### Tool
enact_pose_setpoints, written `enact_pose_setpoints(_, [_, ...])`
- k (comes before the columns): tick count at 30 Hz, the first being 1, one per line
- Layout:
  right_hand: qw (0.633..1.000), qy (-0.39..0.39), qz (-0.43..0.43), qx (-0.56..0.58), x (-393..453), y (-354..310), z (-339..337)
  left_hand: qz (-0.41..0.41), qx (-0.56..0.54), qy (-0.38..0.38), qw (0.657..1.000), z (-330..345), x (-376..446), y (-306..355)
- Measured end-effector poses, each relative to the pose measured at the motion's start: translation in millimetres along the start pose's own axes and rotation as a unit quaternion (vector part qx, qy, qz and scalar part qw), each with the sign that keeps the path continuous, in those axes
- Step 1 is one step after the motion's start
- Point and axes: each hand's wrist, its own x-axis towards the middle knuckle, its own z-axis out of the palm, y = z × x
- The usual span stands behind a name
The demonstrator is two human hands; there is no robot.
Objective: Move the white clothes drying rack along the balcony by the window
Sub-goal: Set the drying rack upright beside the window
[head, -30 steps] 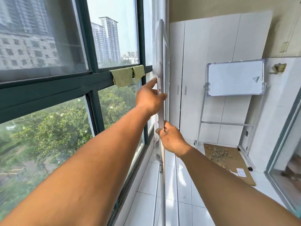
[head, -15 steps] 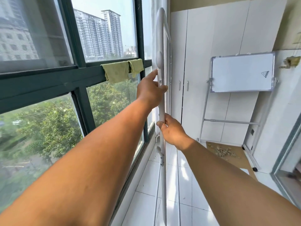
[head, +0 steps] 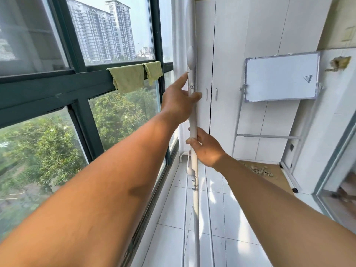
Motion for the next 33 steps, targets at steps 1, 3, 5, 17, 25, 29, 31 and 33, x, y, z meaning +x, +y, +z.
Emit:
enact_pose_setpoints(1, [1.0,0.002,0.01,-0.002,-2.2,-0.8,-0.8,0.002,-0.004,-0.008,1.0,1.8,0.0,-1.0])
enact_pose_setpoints(3, [0.999,0.008,0.032,-0.004,-5.9,-2.3,-2.3,0.006,-0.003,-0.018,1.0,5.0,-0.9,-1.6])
enact_pose_setpoints(5, [0.999,0.02,0.049,0.005,-9.2,-2.7,-2.2,0.006,-0.006,-0.02,1.0,6.3,-4.7,-0.9])
enact_pose_setpoints(17, [0.992,0.02,0.086,0.094,-33.4,13.9,15.9,-0.04,-0.002,-0.056,0.998,3.3,-29.4,-2.7])
enact_pose_setpoints(25, [0.992,-0.086,0.08,-0.034,-39.2,24.0,17.9,0.073,0.124,-0.017,0.99,2.9,-33.1,-3.6])
enact_pose_setpoints(29, [0.989,-0.093,0.087,-0.074,-31.4,24.5,19.3,0.091,0.178,-0.004,0.98,5.3,-29.5,-8.2])
enact_pose_setpoints(31, [0.989,-0.088,0.092,-0.076,-27.3,25.9,22.4,0.095,0.195,0.001,0.976,2.4,-24.6,-10.3])
enact_pose_setpoints(33, [0.989,-0.082,0.091,-0.077,-24.4,26.8,26.5,0.096,0.202,0.01,0.975,-1.3,-20.2,-13.7])
